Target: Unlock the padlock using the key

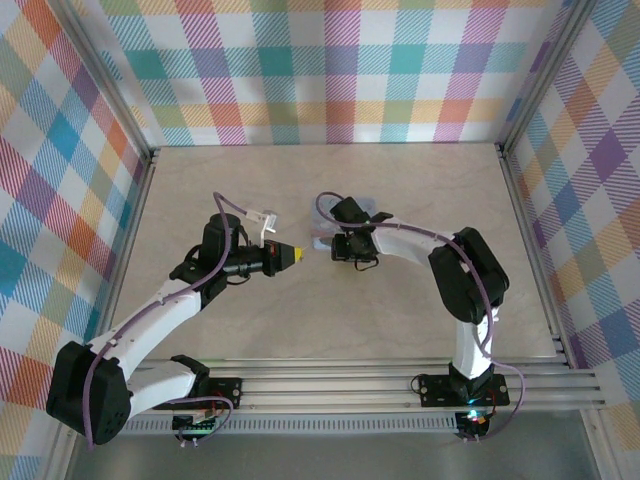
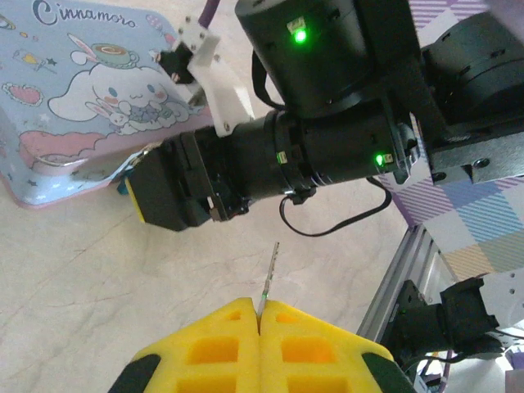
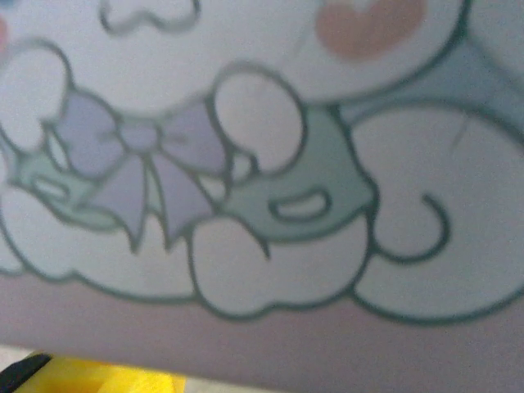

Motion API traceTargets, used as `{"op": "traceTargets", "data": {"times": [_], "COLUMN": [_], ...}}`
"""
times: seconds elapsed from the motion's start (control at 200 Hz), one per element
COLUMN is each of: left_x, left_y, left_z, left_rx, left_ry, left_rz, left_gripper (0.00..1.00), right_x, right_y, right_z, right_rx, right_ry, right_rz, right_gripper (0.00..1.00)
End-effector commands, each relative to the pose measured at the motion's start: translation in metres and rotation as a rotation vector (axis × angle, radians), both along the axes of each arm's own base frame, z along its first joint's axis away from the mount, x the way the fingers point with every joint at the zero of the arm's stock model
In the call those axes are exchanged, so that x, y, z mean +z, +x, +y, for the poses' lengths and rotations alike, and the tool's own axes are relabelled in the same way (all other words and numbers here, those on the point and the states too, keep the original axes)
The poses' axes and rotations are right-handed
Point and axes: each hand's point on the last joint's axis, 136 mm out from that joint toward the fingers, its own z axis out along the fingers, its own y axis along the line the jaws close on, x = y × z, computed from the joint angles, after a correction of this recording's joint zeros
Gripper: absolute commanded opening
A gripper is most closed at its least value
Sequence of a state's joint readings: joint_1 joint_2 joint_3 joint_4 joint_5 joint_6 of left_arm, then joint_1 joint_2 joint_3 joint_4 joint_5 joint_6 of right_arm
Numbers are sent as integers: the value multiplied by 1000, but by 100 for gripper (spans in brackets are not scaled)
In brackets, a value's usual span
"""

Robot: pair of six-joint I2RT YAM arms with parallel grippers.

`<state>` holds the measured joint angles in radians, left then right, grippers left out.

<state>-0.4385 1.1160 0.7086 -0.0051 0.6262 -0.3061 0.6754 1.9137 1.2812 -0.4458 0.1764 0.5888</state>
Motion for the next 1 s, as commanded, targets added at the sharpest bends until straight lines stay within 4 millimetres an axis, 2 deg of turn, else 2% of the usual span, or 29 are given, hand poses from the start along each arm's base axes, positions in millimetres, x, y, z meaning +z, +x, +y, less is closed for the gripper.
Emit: {"op": "traceTargets", "data": {"times": [0.0, 0.43, 0.755, 0.88, 0.995], "left_x": [10, 1, 1, 1, -1], "left_y": [-3, -15, -21, -23, -25], "left_z": [-2, 6, 10, 11, 13], "left_rx": [-27, -12, -18, -20, -18], "left_ry": [13, 29, 43, 48, 57], "left_rz": [-27, -17, -21, -22, -20], "left_gripper": [0, 0, 0, 0, 0], "right_x": [7, -2, -7, -11, -6], "right_y": [14, 20, 27, 27, 28], "right_z": [1, -2, 4, 2, 0], "right_rx": [-38, -74, -57, -55, -42], "right_ry": [-48, -92, -104, -120, -132], "right_rz": [-69, -84, -85, -79, -100], "right_gripper": [50, 44, 40, 32, 24]}}
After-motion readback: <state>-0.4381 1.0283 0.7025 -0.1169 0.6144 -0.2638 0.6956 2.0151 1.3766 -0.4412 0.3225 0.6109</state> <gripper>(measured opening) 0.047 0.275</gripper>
